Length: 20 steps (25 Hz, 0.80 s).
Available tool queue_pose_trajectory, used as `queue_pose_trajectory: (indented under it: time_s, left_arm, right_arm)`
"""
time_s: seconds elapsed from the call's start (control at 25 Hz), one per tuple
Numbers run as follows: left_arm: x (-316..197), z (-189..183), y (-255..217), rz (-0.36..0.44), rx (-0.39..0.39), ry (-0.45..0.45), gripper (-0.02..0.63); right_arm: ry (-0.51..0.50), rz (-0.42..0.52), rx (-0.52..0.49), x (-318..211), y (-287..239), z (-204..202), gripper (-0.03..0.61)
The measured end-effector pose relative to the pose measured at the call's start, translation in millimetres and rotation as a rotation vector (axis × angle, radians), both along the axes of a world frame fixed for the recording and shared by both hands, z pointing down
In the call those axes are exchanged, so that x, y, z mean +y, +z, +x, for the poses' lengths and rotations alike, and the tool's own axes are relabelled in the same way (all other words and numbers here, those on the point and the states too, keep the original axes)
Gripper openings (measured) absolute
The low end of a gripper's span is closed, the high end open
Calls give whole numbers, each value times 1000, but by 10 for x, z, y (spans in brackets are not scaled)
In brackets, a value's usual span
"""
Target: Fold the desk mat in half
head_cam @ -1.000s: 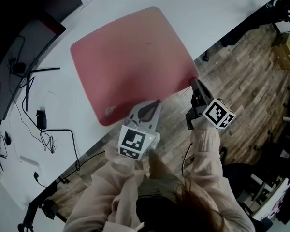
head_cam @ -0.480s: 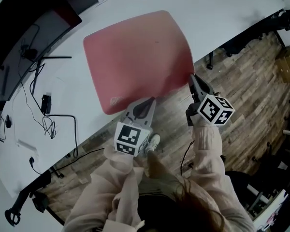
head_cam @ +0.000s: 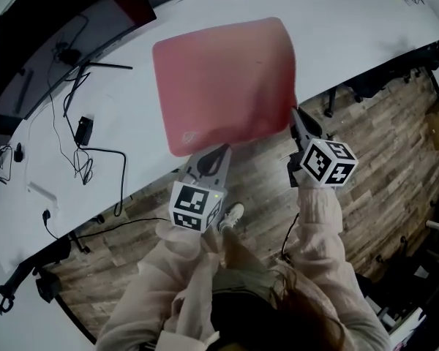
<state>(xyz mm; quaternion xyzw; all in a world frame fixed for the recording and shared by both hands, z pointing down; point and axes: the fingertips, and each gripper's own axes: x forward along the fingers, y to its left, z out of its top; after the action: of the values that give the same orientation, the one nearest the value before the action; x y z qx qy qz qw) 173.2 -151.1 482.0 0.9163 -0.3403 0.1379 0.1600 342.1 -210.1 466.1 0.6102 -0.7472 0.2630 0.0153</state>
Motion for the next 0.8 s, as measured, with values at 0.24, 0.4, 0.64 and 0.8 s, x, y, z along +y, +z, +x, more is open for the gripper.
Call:
queue_pose_trajectory:
  time_s: [0.24,0.4,0.64,0.8]
  left_arm:
    - [-78,-299,-52,6,12,-27,25]
    - [-95,-504,-116,15,18,-30,25]
    - [-107,-768,-157,17,28,-37,25]
    - [-81,-938,-161,17,34,-44,25]
  right_arm:
    - [-34,2,60,-62,-80,-302,29]
    - [-42,5,77,-70,-135,-514,29]
    - [-65,7,106,-55,-196,-824,29]
    - [-79,10,125,-39,-234,-1020,29]
